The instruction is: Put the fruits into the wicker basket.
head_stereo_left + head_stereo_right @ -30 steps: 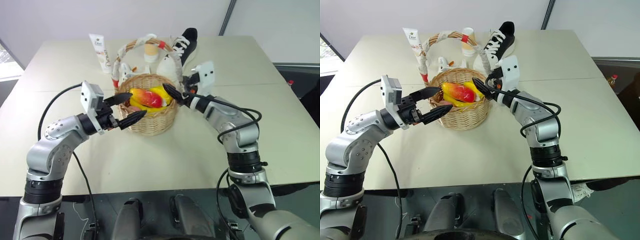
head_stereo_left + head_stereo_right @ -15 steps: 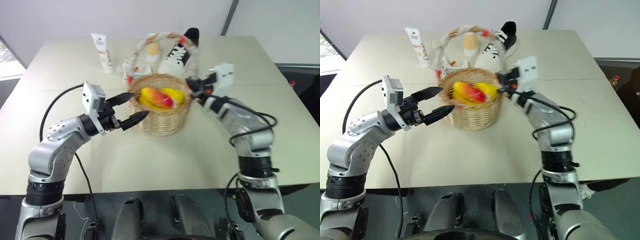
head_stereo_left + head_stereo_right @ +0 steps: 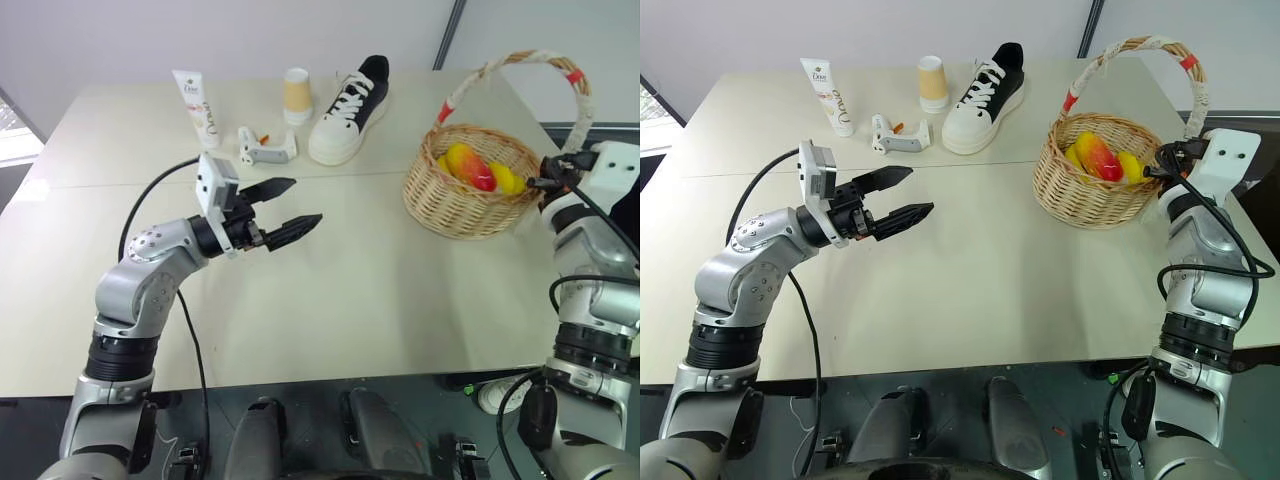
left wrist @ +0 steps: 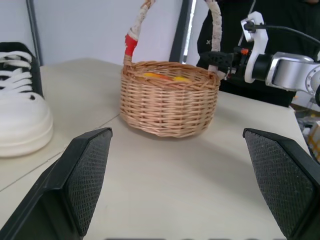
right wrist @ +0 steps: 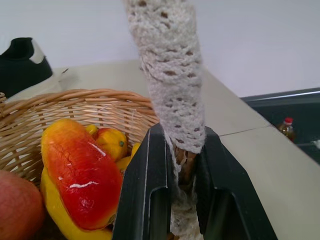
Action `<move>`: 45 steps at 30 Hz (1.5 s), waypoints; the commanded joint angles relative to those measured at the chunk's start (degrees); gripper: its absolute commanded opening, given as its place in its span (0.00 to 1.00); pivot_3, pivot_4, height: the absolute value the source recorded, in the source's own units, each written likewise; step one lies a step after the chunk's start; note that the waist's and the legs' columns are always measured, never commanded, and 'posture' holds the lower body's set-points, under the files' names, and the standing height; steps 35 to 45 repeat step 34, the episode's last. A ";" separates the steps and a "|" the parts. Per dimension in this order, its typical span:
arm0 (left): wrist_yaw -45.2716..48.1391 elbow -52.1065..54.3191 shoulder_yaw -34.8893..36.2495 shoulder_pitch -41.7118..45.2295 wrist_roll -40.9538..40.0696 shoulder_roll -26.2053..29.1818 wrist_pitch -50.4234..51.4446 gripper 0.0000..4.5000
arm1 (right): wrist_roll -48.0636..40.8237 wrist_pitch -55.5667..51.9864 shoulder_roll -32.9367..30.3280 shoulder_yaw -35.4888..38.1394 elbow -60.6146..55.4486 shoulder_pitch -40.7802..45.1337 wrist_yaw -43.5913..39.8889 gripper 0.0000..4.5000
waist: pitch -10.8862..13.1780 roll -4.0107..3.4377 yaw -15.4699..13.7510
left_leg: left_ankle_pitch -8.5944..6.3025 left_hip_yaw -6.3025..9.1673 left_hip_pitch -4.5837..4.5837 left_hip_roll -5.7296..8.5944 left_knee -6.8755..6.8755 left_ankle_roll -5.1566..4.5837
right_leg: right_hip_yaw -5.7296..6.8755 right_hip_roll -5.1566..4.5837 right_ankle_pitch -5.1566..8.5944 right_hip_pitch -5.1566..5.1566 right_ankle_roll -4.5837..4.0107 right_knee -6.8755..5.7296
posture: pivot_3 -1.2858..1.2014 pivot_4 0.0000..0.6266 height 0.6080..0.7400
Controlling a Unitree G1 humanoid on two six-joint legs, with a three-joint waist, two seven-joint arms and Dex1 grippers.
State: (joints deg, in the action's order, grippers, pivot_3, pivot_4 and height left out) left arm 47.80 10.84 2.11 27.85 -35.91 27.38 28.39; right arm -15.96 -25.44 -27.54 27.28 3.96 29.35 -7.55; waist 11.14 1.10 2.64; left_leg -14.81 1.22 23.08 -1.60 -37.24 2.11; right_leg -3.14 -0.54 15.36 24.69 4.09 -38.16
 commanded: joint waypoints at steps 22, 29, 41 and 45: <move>-8.63 -0.56 11.13 -15.60 6.73 5.20 -4.47 1.00 | -6.47 1.45 -8.18 -17.35 -26.44 -21.96 -28.30 0.78 | -0.01 0.00 -0.11 | -0.02 -0.15 -0.64 -0.15 0.10 -0.01 | -0.16 0.11 0.04 -0.52 0.01 0.06 | 0.52 0.24 1.00; -12.66 1.17 13.34 -19.81 7.67 4.40 -5.02 1.00 | -4.59 5.13 -5.34 -22.77 -18.40 -16.71 -30.96 0.78 | -0.01 0.05 -0.64 | -0.02 -0.16 -0.56 -0.05 0.08 0.00 | -0.15 -0.08 0.05 -0.52 0.05 0.09 | 0.52 0.24 1.00; -13.17 2.74 13.83 -21.42 7.03 4.55 -4.27 1.00 | -4.00 7.10 -4.99 -23.33 -15.14 -14.85 -32.22 0.78 | -0.01 0.05 -0.54 | -0.02 -0.16 -0.58 -0.06 0.09 0.00 | -0.15 -0.06 0.05 -0.52 0.05 0.09 | 0.52 0.24 1.00; -13.17 2.74 13.83 -21.42 7.03 4.55 -4.27 1.00 | -4.00 7.10 -4.99 -23.33 -15.14 -14.85 -32.22 0.78 | -0.01 0.05 -0.54 | -0.02 -0.16 -0.58 -0.06 0.09 0.00 | -0.15 -0.06 0.05 -0.52 0.05 0.09 | 0.52 0.24 1.00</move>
